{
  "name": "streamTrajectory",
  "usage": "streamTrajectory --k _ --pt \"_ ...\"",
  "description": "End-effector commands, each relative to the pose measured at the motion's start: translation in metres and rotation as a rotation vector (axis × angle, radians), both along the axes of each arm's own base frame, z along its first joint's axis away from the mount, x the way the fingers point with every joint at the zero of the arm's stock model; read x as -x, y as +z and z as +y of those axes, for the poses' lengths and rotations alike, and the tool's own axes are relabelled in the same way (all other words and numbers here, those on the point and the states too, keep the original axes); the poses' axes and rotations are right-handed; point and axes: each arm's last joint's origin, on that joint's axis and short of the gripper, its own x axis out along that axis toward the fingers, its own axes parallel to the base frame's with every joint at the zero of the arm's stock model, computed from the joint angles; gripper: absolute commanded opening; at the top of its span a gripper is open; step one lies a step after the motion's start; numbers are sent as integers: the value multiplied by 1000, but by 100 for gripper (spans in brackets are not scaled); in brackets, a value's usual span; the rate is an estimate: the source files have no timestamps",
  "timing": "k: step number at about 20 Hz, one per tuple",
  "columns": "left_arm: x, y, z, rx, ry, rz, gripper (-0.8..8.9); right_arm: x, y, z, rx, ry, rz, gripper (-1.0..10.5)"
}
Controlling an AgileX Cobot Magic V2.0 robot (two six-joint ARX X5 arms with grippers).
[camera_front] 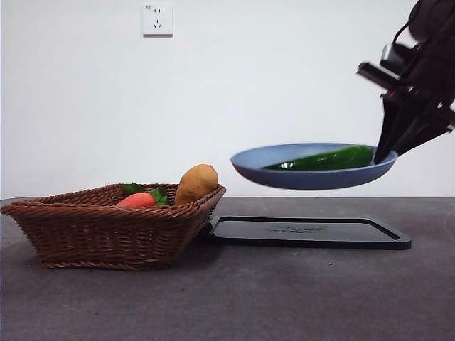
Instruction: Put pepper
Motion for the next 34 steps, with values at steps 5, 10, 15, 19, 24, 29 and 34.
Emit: streamTrajectory --k 5,10,15,19,24,29,34 --pt "3 5 2 -8 -5 -9 249 -62 -31 -8 -7 -47 54 5" --pt "2 4 3 -18 22 -17 249 -78 -64 -13 -9 -66 113 5" --pt "2 4 3 -24 39 -23 249 -81 -75 -13 -9 -65 132 6" --pt "2 4 3 -29 38 -17 249 -80 -75 -13 -7 -64 138 62" --pt "2 3 3 -34 39 -13 249 -79 -73 -14 -3 -65 140 146" --pt "1 2 5 -61 89 -24 247 -58 -26 -33 11 -81 103 146" --pt "-2 0 9 -84 127 -22 245 5 58 -36 43 29 4 145"
